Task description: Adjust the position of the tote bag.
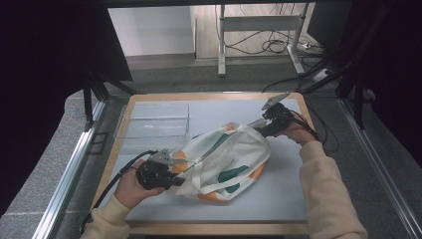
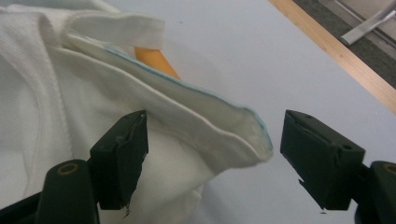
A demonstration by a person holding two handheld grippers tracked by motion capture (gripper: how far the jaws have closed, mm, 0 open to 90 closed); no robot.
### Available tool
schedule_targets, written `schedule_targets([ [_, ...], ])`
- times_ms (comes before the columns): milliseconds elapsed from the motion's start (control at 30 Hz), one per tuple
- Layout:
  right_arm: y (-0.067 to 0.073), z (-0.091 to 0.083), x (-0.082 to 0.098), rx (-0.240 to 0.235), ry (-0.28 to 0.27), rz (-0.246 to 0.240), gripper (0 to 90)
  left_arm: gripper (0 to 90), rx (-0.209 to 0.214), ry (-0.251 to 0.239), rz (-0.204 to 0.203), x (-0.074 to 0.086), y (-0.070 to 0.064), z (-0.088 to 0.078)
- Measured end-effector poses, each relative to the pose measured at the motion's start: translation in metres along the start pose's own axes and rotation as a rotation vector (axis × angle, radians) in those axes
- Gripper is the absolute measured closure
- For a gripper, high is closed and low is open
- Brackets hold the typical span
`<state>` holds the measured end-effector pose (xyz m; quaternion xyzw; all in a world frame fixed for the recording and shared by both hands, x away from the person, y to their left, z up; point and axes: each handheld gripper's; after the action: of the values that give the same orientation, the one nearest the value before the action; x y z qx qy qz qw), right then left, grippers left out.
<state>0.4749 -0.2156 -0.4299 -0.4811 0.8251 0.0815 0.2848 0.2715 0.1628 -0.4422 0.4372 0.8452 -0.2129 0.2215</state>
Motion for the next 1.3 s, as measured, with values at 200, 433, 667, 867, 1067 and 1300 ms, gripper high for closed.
schedule_targets([
  [200, -0.001, 0.001, -0.01, -0.026, 0.023, -0.05, 33.2, 82.5, 0.0, 0.001, 0.001, 0.0, 0.0, 0.0],
  [433, -0.003, 0.005, -0.007, -0.027, 0.108, -0.043, 64.3, 82.5, 0.0, 0.006, 0.004, 0.0, 0.0, 0.002],
  [667, -0.005, -0.002, -0.003, -0.069, 0.138, -0.064, 81.0, 82.2, -0.003, 0.001, 0.002, 0.0, 0.001, 0.001],
  [867, -0.003, -0.007, 0.001, -0.079, 0.132, -0.03, 83.4, 82.2, -0.013, 0.001, -0.006, 0.001, 0.001, 0.0],
  [1067, -0.002, -0.017, 0.007, -0.081, 0.094, 0.008, 83.8, 82.9, -0.02, 0.006, -0.012, 0.001, 0.003, -0.002],
  [1300, -0.002, -0.034, 0.021, -0.106, 0.034, 0.057, 84.1, 84.1, -0.042, 0.004, -0.021, 0.0, 0.003, -0.004],
])
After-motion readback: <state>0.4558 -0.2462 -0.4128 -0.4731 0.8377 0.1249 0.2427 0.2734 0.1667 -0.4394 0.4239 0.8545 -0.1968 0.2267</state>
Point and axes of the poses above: each handheld gripper's, and its own axes: z roughly forward along the jaws, x roughly out of its underside, y roughly to its left, and after that the axes turned 5 degrees about y, right-handed
